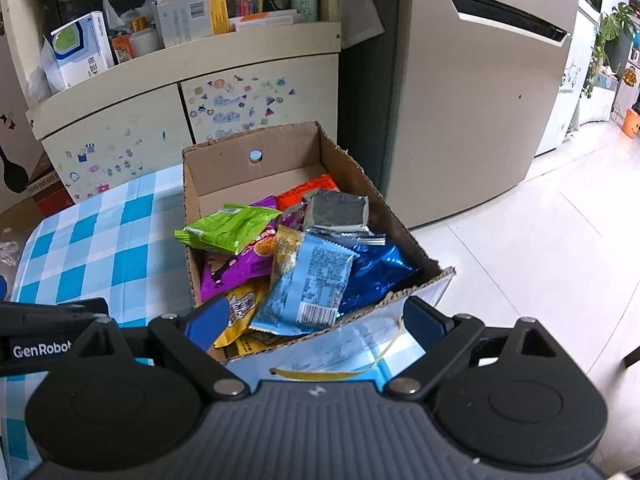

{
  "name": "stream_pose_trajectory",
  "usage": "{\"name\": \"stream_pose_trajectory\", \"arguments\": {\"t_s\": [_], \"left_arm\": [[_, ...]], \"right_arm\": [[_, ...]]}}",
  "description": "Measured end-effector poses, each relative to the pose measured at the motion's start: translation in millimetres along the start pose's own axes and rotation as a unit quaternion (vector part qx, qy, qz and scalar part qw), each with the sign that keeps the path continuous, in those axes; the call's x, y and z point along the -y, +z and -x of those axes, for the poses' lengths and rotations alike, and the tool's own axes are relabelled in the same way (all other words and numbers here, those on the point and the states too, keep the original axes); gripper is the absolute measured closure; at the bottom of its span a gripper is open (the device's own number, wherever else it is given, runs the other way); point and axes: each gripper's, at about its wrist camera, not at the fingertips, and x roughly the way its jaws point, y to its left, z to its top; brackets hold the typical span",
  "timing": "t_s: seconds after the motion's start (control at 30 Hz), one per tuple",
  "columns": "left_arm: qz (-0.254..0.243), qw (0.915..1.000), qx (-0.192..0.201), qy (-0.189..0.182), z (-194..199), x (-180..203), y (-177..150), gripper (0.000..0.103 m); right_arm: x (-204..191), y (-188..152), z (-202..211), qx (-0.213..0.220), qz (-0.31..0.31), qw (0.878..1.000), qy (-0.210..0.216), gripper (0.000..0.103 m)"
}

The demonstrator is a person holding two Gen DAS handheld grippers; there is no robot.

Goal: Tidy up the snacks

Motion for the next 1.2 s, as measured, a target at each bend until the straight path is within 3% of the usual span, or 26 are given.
{"name": "stream_pose_trajectory", "arguments": {"t_s": [0.27, 0.77, 1.2], "left_arm": [[0.025, 0.9996, -0.009, -0.004, -3.0, 24.7, 12.2, 0.001], [0.021, 0.9991, -0.022, 0.028, -14.7, 57.3, 16.9, 0.001], [0.014, 0.9988, -0.027, 0.039, -20.0, 79.4, 20.4, 0.001]], "right_arm": [[26.4, 19.1, -11.5, -0.021, 0.016, 1.0, 0.008, 0.009], [45.9, 26.0, -29.7, -0.039, 0.052, 0.998, 0.011, 0.009], [63.8, 27.8, -38.5, -0.056, 0.046, 0.997, 0.001, 0.009]]}}
